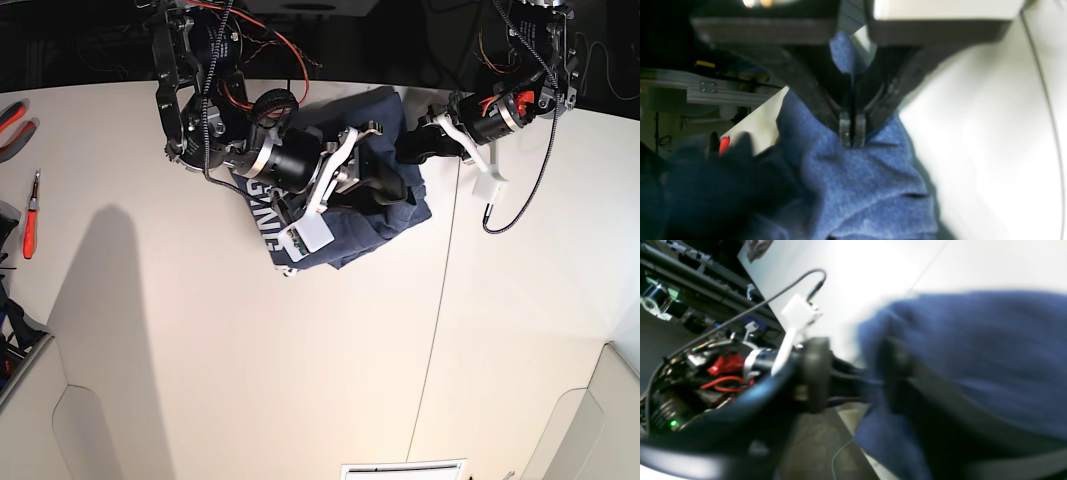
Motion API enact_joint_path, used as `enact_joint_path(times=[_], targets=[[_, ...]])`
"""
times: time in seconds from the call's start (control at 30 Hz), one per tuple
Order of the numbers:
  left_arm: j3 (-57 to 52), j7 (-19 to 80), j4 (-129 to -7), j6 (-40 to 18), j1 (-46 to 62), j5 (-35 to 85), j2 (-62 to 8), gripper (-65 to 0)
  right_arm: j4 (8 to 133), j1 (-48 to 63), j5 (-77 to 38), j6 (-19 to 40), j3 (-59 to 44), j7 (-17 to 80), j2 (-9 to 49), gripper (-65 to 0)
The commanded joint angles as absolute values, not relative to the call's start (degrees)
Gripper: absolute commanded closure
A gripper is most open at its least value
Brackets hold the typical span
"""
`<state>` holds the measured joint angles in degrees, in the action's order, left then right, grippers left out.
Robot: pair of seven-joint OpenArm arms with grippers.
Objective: Layout the t-shirt on the table in an organized manner, then fold the t-shirt properly
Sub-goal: 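Grasp the strip end with the right gripper and fold it over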
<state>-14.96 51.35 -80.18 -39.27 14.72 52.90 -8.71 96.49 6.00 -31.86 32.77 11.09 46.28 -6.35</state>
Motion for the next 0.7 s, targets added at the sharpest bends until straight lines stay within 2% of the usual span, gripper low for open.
enact_joint_path(times=[0.0, 0.4, 0.67], targets=[[-15.0, 50.33, -80.9, -40.0, 13.78, 54.17, -9.06, 0.0, 97.49, 5.41, -33.21, 33.19, 12.05, 44.84, -6.83, -32.1], [-15.03, 50.35, -80.9, -40.0, 12.67, 55.9, -9.06, 0.0, 97.58, 3.33, -35.2, 33.21, 21.93, 42.83, -6.87, -32.1], [-15.03, 50.35, -80.9, -40.0, 12.69, 55.88, -9.06, 0.0, 106.43, 1.02, -29.08, 32.53, 16.05, 43.77, -6.83, -31.2]])
